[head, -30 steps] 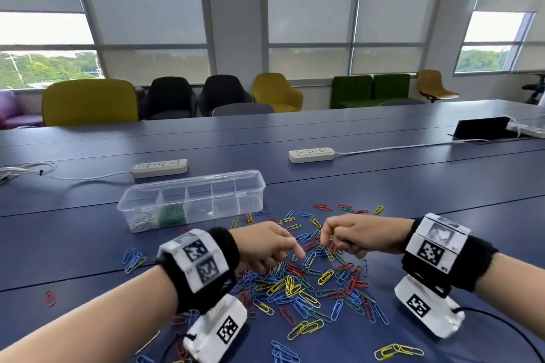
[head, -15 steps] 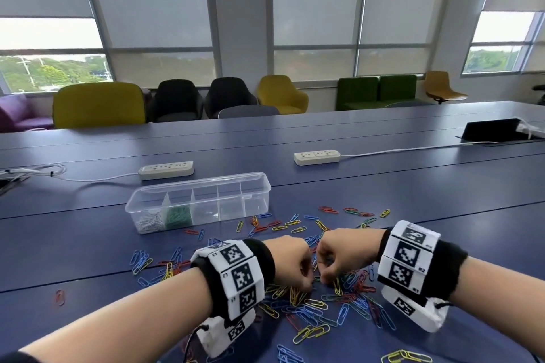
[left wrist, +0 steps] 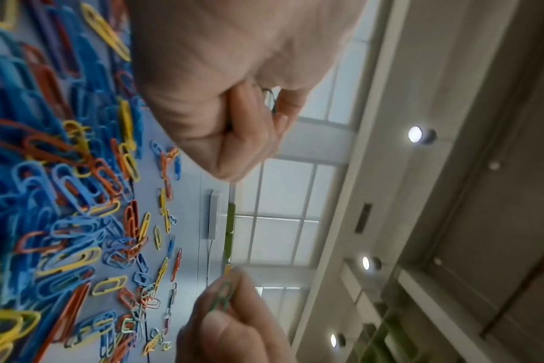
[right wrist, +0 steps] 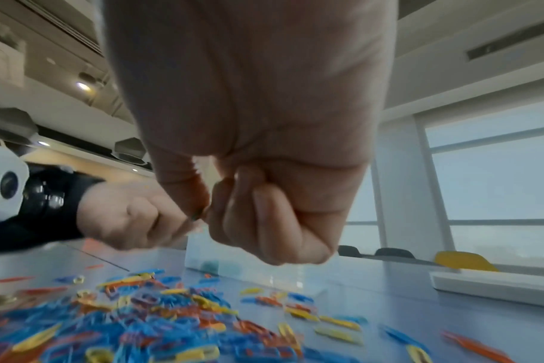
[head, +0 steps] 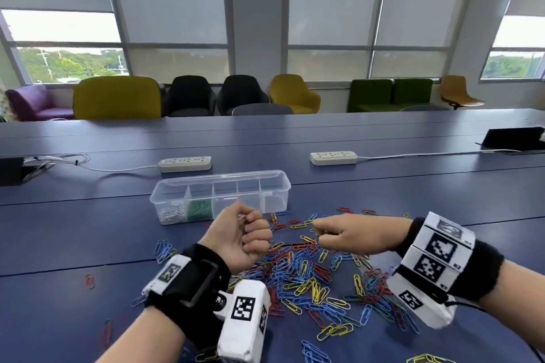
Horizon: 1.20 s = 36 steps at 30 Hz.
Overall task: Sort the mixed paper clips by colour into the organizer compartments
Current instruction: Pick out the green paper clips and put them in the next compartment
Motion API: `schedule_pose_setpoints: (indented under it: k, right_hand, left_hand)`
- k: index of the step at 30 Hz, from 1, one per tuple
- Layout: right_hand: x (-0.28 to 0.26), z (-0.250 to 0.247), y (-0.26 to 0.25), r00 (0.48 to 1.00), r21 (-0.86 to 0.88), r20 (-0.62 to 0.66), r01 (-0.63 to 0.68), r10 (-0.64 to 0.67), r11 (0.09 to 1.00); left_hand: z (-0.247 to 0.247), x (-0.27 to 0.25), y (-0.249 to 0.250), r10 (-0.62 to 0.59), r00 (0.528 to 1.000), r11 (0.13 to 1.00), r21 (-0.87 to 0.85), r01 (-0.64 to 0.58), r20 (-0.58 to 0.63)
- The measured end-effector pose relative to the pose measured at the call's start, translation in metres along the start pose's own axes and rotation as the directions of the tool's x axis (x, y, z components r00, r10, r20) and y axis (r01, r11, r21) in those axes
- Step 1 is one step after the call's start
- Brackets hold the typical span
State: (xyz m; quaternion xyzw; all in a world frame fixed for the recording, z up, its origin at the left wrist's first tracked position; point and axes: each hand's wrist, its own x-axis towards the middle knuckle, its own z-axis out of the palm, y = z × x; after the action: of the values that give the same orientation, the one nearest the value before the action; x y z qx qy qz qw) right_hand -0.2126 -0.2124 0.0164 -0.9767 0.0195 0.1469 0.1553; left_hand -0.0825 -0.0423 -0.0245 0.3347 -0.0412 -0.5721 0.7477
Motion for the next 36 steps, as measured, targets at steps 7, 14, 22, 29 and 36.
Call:
schedule_pose_setpoints:
  k: [7, 14, 22, 29, 36]
  right_hand:
    - [0.034, -0.004, -0.055, 0.992, -0.079, -0.104, 0.064, -0.072, 0.995]
    - [0.070, -0.012, -0.084, 0.961, -0.097, -0.212, 0.163, -0.180, 0.982]
    - [0.137, -0.055, -0.036, 0.965, -0.144, -0.255, -0.098, 0.059, 0.985]
    - [0.174, -0.030, -0.013, 0.968, -0.183, -0.127, -0.235, 0.214, 0.955]
    - [0.169, -0.020, -0.014, 0.958, -0.202, -0.235, -0.212, 0.163, 0.956]
  left_hand:
    - [-0.009, 0.001, -0.020, 0.081, 0.988, 0.950, -0.291, -0.117, -0.133]
    - [-0.020, -0.001, -0.008, 0.117, 0.989, 0.898, -0.417, -0.144, -0.089]
    - [-0.044, -0.004, 0.014, 0.152, 0.970, 0.833, -0.504, -0.229, -0.190]
    - [-0.045, -0.025, 0.057, 0.378, 0.897, 0.909, -0.094, -0.407, -0.230]
    - [-0.041, 0.020, 0.132, 0.601, 0.724, 0.750, 0.551, -0.366, -0.338]
